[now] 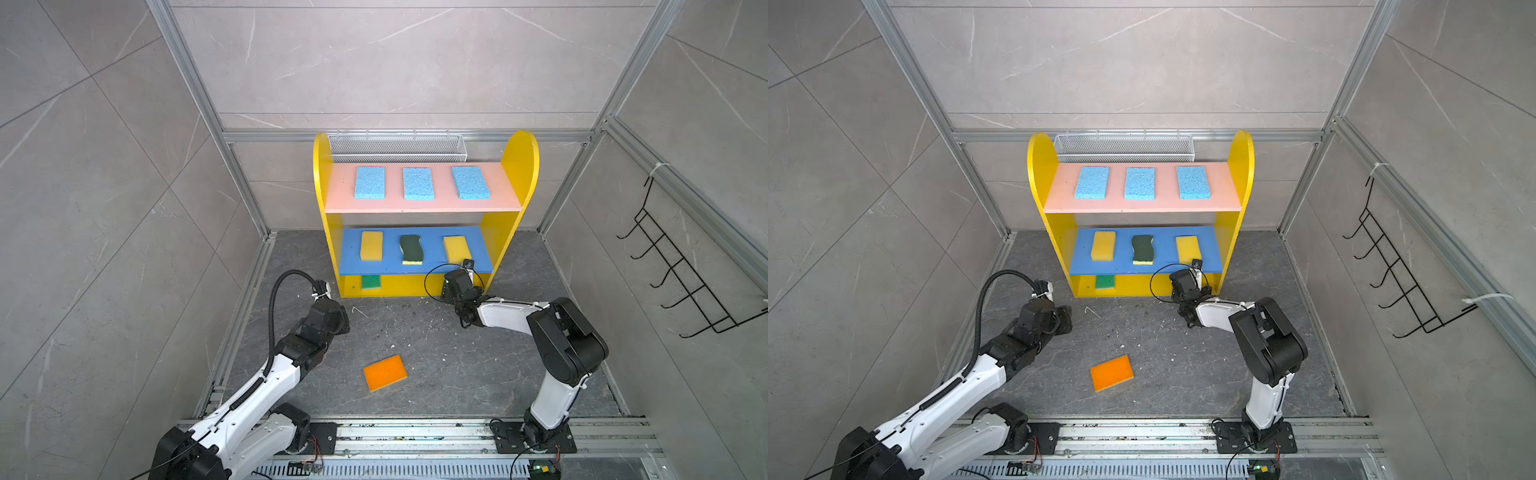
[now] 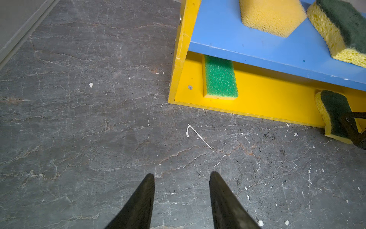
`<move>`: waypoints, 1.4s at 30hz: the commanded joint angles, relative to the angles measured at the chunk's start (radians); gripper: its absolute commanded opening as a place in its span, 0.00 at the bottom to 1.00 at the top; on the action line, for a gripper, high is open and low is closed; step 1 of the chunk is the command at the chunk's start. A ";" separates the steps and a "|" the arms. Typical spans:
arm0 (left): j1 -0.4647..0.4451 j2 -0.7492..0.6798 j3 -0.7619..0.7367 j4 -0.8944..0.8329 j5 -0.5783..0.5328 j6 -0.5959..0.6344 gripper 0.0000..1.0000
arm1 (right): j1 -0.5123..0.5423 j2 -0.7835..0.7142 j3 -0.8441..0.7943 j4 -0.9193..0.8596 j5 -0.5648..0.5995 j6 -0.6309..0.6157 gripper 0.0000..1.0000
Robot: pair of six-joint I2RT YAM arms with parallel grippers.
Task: Place and organize the cleaning sponges onto the shelf
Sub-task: 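Carry the scouring pad to the base ledge and open the right gripper, then withdraw the open right gripper from the shelf base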
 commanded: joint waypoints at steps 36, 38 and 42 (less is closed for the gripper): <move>-0.017 -0.073 0.017 -0.082 0.079 0.004 0.44 | 0.103 -0.632 -0.635 0.082 -0.325 0.483 0.22; -0.018 -0.064 0.016 -0.079 0.083 0.004 0.44 | 0.092 -0.590 -0.643 0.149 -0.344 0.488 0.20; -0.018 -0.054 0.005 -0.058 0.091 -0.003 0.44 | 0.029 -0.487 -0.676 0.344 -0.407 0.510 0.13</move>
